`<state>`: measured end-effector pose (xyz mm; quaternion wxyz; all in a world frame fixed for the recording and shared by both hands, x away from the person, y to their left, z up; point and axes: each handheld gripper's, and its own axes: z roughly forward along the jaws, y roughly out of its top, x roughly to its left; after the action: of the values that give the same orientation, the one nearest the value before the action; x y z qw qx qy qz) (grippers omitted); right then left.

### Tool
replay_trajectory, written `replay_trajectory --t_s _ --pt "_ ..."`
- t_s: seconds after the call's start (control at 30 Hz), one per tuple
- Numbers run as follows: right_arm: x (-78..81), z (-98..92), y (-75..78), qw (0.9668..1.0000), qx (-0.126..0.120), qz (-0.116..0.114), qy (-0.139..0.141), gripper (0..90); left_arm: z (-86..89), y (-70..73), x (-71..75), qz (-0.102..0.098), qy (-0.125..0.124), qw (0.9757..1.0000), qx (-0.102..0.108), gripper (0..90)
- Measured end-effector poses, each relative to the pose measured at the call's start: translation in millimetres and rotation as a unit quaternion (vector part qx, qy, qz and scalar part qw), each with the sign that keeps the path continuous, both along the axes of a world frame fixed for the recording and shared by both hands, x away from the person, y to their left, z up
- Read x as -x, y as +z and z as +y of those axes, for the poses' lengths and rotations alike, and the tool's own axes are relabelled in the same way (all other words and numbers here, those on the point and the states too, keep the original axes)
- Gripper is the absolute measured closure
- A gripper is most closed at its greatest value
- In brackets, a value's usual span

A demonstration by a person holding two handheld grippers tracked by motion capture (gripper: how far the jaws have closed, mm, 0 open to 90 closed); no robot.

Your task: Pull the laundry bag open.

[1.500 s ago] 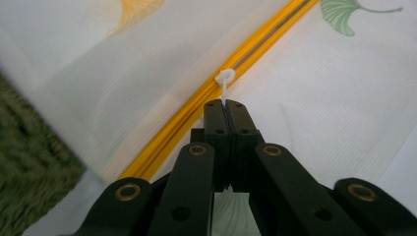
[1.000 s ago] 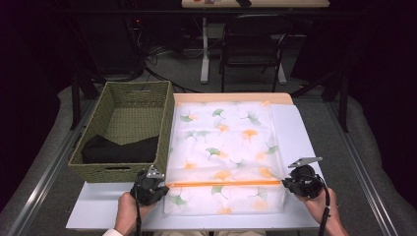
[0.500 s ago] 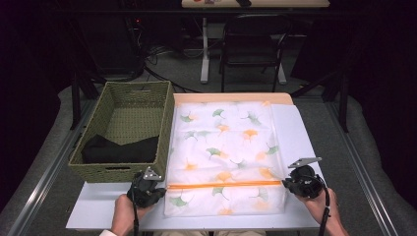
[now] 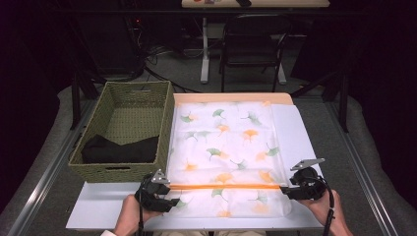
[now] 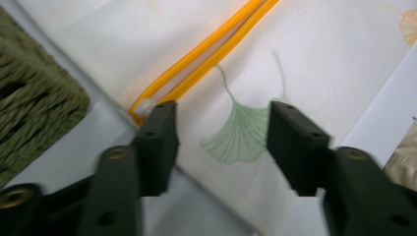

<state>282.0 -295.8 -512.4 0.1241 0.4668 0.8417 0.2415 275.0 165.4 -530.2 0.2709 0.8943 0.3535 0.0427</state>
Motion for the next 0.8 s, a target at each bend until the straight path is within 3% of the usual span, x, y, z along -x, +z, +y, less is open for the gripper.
replay_trajectory --t_s 0.13,0.23,0.5,0.8 --pt "1.0 -1.2 2.6 0.9998 -0.012 -0.006 0.016 23.4 11.2 7.7 8.5 -0.018 0.005 0.9998 0.001 27.4" --pt "1.0 1.7 2.6 0.9994 -0.019 -0.011 0.027 15.6 22.6 12.1 15.7 -0.022 0.020 0.9995 0.011 18.5" --pt "-2.5 10.7 1.6 0.9986 -0.018 -0.017 0.046 7.6 37.0 17.7 21.8 -0.044 0.026 0.9986 0.012 12.9" --pt "-8.4 27.0 1.3 0.9977 -0.010 -0.026 0.062 6.8 42.4 14.2 23.3 -0.040 0.034 0.9986 0.005 11.8"
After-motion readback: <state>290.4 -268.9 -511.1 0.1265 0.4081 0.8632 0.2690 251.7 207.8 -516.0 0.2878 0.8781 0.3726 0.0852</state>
